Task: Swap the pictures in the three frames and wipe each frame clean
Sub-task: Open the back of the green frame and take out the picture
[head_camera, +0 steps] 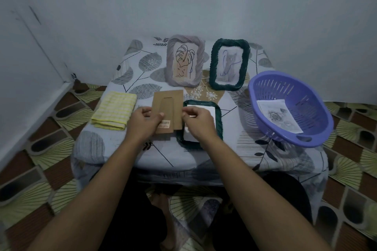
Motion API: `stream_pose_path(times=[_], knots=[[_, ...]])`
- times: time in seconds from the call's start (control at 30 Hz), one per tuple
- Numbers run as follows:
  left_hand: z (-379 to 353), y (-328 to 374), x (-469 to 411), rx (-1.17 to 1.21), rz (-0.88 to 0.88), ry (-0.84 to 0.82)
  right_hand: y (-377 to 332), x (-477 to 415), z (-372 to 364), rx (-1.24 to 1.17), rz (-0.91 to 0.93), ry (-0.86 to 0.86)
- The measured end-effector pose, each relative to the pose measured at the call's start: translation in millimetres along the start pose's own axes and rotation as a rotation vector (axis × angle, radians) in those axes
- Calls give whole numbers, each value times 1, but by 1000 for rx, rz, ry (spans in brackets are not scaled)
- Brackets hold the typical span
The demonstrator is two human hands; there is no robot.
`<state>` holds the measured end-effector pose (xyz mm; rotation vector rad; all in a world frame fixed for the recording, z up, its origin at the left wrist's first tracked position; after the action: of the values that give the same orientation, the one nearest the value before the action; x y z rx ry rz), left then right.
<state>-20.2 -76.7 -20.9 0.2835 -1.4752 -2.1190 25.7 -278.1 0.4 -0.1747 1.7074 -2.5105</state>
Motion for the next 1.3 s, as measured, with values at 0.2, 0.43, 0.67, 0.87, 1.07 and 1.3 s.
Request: stream_pose_path(times=[0.2,0.43,0.67,0.87,1.07,1.3], knots=[[23,-13,-9,-334,-81,58,-6,3,-51,527,84,-241],[19,-13,-5,-579,-180,59,-24,14,-60,917,352,-210],[16,3,2,-698,-261,120,-19,9,-39,735,323,-175],[-18,35,14,-627,-369,33,5,-1,22,511,211,-63],[-77,49,24,-581,-551,-234,42,2,71,630,183,44],[-115,45,10,-855,-448,-336,64,9,71,776,181,-66]])
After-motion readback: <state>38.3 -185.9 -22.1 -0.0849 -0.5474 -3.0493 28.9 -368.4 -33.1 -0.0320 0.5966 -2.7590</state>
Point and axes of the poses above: each hand's wrist, its own x-axis away from the middle knuckle, its own z-axis out of the back of the hand, y = z × x, the point moved 8 cm from there along -x, towards the middle knuckle, and after that the axes turned 3 degrees about z, right-handed, at the moved point
